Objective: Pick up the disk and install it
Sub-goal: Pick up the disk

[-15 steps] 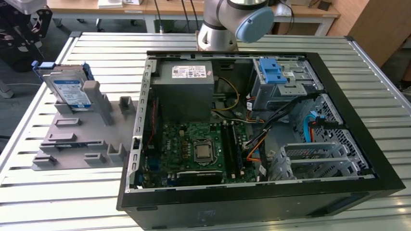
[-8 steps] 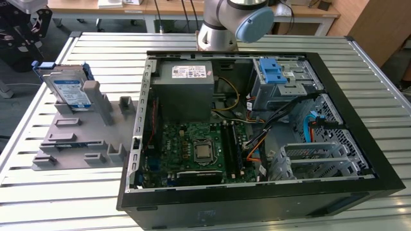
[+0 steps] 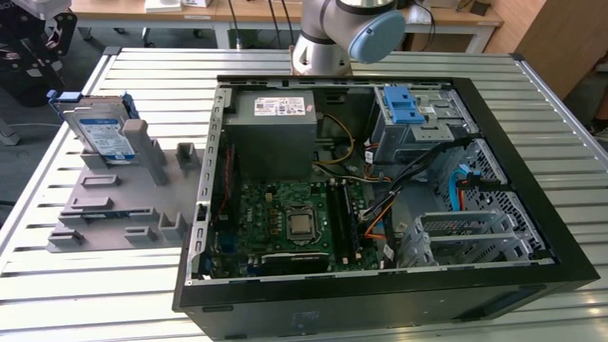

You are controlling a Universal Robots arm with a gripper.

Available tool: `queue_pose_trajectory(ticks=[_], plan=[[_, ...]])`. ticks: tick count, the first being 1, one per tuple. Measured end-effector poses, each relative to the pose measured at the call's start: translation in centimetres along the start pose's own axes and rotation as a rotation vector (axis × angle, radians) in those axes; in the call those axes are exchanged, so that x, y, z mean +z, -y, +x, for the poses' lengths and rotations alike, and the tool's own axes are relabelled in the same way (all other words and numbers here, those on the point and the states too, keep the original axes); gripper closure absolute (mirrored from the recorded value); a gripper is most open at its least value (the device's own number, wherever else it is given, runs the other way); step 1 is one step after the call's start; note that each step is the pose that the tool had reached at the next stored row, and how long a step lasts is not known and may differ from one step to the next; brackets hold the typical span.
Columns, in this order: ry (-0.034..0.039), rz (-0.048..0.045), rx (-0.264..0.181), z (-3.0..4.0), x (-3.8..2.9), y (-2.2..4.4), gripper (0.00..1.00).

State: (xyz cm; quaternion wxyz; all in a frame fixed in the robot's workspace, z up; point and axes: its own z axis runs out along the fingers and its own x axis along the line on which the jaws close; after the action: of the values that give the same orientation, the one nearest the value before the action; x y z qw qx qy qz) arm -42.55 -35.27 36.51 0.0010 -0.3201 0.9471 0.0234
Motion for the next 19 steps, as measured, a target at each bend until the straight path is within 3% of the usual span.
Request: queue_pose_trajectory(ticks=[6,19], plan=[[-0.0012,-0.0005,-0.027,0.0,0.0,0.0,0.89],[-0.007,-0.0027,-0.161,0.0,0.01,0.0,0.89]])
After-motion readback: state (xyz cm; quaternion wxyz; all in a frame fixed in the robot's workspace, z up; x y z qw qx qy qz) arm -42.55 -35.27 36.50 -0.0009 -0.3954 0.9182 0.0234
